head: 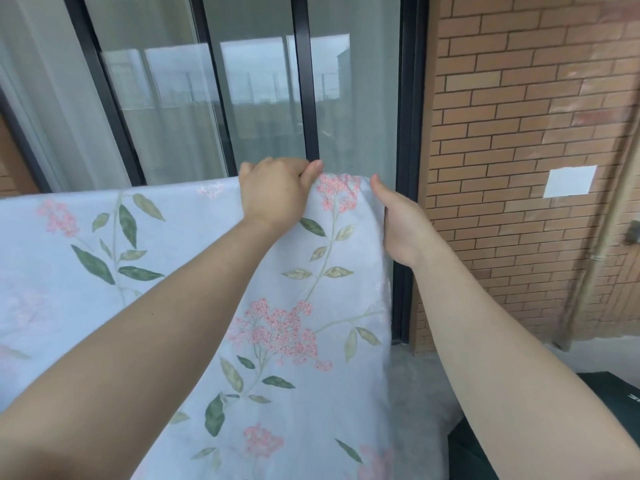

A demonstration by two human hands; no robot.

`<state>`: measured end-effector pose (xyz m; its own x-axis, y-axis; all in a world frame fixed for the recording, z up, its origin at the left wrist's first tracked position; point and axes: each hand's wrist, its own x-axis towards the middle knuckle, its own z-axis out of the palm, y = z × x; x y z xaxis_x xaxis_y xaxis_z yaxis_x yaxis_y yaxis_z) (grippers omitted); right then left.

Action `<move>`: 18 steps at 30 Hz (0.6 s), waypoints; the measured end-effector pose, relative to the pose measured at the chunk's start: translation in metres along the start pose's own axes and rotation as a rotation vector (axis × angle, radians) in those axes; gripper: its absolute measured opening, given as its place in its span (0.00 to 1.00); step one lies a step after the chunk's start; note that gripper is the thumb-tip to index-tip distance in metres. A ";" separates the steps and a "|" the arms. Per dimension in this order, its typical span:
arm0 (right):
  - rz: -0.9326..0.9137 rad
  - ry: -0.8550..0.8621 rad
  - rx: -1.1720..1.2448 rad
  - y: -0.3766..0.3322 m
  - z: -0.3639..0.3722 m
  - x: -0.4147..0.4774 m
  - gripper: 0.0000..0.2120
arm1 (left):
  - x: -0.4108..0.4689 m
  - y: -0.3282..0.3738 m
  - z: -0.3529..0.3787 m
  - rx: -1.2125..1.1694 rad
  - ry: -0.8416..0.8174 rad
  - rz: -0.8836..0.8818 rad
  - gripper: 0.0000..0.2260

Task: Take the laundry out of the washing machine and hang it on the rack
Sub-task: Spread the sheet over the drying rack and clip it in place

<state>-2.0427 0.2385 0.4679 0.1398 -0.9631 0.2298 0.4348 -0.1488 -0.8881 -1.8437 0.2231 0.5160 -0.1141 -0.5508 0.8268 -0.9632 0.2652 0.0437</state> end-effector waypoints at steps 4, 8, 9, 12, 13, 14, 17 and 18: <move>-0.093 0.142 0.018 -0.009 0.008 0.008 0.21 | 0.001 -0.003 -0.006 -0.118 -0.052 -0.008 0.26; -0.211 0.224 -0.169 -0.019 0.008 0.012 0.13 | 0.003 -0.022 -0.019 -0.196 -0.059 -0.120 0.25; -0.255 0.247 -0.199 -0.023 0.008 0.014 0.13 | 0.002 -0.029 -0.022 -0.174 -0.053 -0.148 0.25; -0.374 0.296 -0.243 -0.036 0.011 0.017 0.20 | -0.005 -0.046 -0.028 -0.075 -0.025 -0.186 0.26; -0.409 0.286 -0.245 -0.041 0.014 0.017 0.18 | -0.009 -0.050 -0.030 -0.059 0.001 -0.175 0.26; -0.439 0.275 -0.248 -0.046 0.017 0.017 0.17 | -0.013 -0.053 -0.030 -0.058 0.037 -0.155 0.25; -0.504 0.278 -0.283 -0.055 0.018 0.021 0.22 | -0.020 -0.057 -0.032 -0.062 0.097 -0.108 0.23; -0.507 0.284 -0.298 -0.056 0.017 0.021 0.22 | -0.020 -0.056 -0.032 -0.048 0.093 -0.101 0.22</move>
<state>-2.0488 0.2300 0.5289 -0.2757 -0.7730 0.5714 0.1142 -0.6166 -0.7790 -1.7797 0.2445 0.5144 0.0082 -0.5014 0.8652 -0.9556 0.2510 0.1545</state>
